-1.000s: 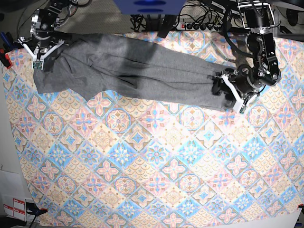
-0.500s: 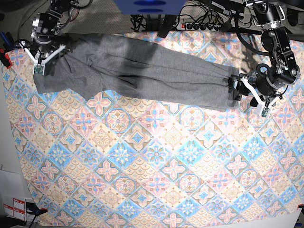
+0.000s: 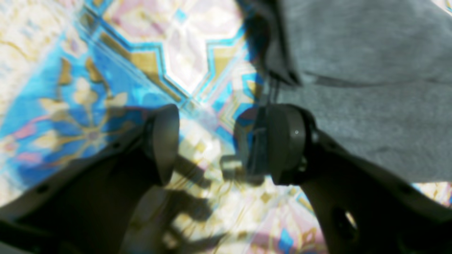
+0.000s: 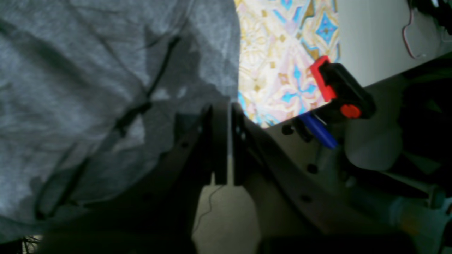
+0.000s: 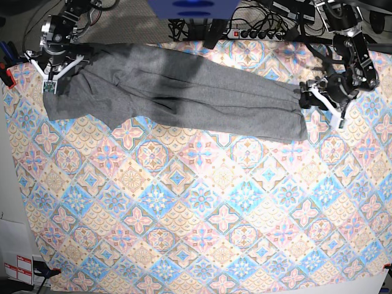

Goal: Fold the T-shirt properly
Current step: 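Hold the strip ends and adjust the left gripper's grip on the shirt end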

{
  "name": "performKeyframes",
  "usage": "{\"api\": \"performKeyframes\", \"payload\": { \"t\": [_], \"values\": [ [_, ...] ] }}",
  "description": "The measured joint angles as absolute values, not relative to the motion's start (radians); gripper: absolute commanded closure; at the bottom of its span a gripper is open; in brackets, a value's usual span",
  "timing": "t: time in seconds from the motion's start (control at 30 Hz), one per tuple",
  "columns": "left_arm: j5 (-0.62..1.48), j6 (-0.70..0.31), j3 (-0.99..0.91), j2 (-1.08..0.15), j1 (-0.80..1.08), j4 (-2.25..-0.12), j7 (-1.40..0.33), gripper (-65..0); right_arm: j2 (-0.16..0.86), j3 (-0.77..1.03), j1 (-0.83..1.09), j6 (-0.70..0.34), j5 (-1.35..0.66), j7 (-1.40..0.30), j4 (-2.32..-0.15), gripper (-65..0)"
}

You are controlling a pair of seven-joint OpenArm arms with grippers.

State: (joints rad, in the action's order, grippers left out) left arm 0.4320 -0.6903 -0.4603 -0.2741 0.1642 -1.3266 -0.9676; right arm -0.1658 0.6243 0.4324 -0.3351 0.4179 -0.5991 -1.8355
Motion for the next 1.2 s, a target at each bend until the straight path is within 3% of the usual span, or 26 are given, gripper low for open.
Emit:
{"api": "performKeyframes", "payload": {
  "t": [0.27,0.6,0.7,0.83,1.2],
  "values": [
    [0.5,-0.72,-0.435,-0.28,0.06,-1.131,-0.853,-37.0,-0.165,0.624,0.432,-0.336,0.417,-0.596,-1.835,-2.3],
    [0.446,-0.691,-0.204,-0.297,0.025,-1.14,-0.809,-36.3,-0.163,0.627,0.432,-0.335,0.418,-0.596,-1.837,-2.3],
    [0.443,-0.683,-0.147,-0.315,0.031,-1.145,-0.789,-26.7,-0.164,0.627,0.432,-0.335,0.418,-0.596,-1.839,-2.3],
    [0.458,-0.682,-0.103,-0.316,0.041,-1.145,-0.778,-0.2,-0.163,0.627,0.432,-0.335,0.418,-0.596,-1.839,-2.3],
    [0.485,-0.708,-0.131,-0.322,0.03,-1.139,-0.854,0.0,-0.163,0.627,0.432,-0.335,0.418,-0.597,-1.839,-2.3]
  ]
}}
